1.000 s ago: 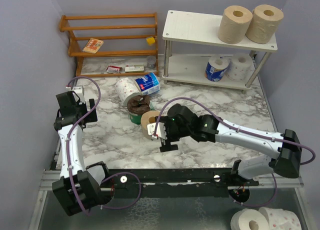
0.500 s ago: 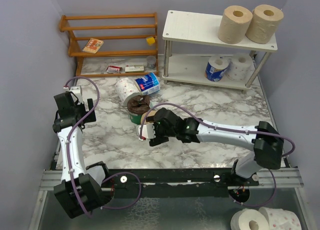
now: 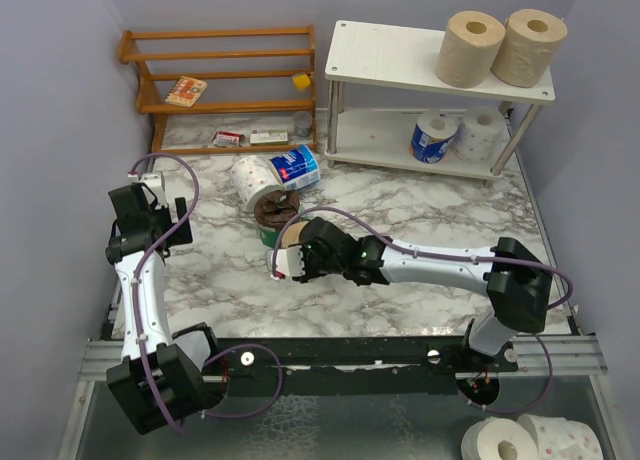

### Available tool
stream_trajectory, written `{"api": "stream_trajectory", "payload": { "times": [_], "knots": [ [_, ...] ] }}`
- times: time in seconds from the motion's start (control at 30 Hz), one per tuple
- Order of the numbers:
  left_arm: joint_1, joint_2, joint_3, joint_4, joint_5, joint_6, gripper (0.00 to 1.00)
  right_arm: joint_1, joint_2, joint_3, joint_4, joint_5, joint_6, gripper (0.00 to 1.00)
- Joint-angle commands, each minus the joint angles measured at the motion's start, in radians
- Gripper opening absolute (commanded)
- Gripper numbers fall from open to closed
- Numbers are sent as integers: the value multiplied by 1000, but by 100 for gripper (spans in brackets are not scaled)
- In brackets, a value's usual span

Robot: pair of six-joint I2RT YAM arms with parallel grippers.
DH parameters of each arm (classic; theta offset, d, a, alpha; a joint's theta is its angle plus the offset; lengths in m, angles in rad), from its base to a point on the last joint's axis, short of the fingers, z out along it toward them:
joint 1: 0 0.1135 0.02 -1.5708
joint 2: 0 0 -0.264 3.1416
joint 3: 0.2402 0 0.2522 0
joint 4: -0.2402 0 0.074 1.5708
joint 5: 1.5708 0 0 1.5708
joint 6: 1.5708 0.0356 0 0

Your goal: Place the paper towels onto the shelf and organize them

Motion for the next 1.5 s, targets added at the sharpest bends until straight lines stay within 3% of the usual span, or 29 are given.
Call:
{"api": "stream_trajectory", "payload": {
  "times": [0.0,0.07,0.23,0.37,0.5,0.77,0.93,1.1,1.23,1.47],
  "knots": [
    [8,-5,0,18,9,-1,94,5,24,-20,32,6,31,19],
    [9,-4,0,18,9,-1,94,6,6,-61,68,8,33,2],
    [8,10,0,18,5,-2,94,5,-38,-114,93,35,9,1],
    [10,7,0,18,6,-2,94,1,-161,-82,10,37,-76,1],
    [9,13,1,17,4,-2,94,-55,-228,92,-189,27,-200,1],
    [12,-25,11,9,24,2,93,-378,-234,560,-415,-149,-312,1],
    [15,-14,12,6,26,2,93,-447,-195,687,-280,-27,-394,1],
    [16,-11,12,6,27,2,93,-492,-74,960,-415,-74,-376,1],
    [16,-10,12,7,30,4,93,-526,-5,1019,-345,-31,-411,1],
    [16,-32,13,6,40,7,92,-643,213,1262,-369,-33,-446,1]
  ]
}}
